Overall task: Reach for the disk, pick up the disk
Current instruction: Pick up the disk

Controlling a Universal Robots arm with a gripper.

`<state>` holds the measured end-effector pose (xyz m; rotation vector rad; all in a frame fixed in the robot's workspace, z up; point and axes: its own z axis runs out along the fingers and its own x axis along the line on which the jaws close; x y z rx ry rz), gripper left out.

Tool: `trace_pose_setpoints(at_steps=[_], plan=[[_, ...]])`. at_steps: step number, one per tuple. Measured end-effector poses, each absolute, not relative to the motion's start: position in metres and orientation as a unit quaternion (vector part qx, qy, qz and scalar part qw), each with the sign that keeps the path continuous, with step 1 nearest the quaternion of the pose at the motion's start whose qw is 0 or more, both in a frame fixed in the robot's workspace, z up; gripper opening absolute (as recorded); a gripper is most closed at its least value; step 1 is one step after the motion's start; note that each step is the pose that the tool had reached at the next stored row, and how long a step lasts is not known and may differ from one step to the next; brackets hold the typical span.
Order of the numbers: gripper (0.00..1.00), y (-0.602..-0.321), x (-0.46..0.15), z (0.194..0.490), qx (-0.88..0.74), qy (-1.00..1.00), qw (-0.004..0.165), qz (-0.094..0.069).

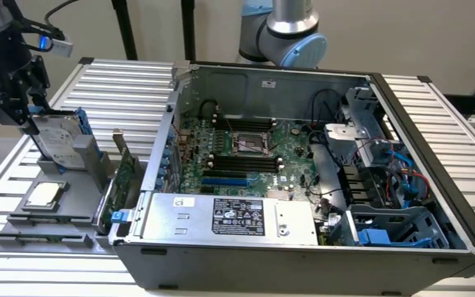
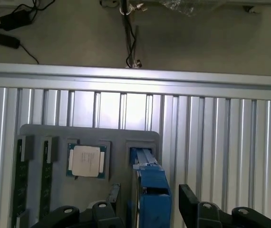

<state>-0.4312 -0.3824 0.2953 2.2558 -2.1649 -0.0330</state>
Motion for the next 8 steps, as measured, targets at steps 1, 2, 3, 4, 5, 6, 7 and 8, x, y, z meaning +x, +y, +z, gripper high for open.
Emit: trace_pose_setpoints(at_steps=[1, 2, 3, 4, 5, 6, 7, 8], plan=[[0.60, -0.3824, -0.4313, 0.2953, 0.722, -0.692, 0.007, -0.010], [0.60, -0.3824, -0.4313, 0.2952, 0.722, -0.691, 0.007, -0.010], [0.60, -0.3824, -0.4314, 0.2951, 0.722, -0.691, 0.007, -0.010], [0.60, -0.3824, -0.4314, 0.2950, 0.722, -0.691, 0.007, -0.010], [0.60, -0.3824, -0.4315, 0.2949, 0.723, -0.691, 0.007, -0.010], [0.58, -0.3824, -0.4316, 0.2949, 0.723, -0.691, 0.007, -0.010], [0.51, -0.3824, -0.4316, 0.2948, 0.723, -0.691, 0.007, -0.010], [0.51, -0.3824, -0.4316, 0.2947, 0.723, -0.691, 0.007, -0.010]])
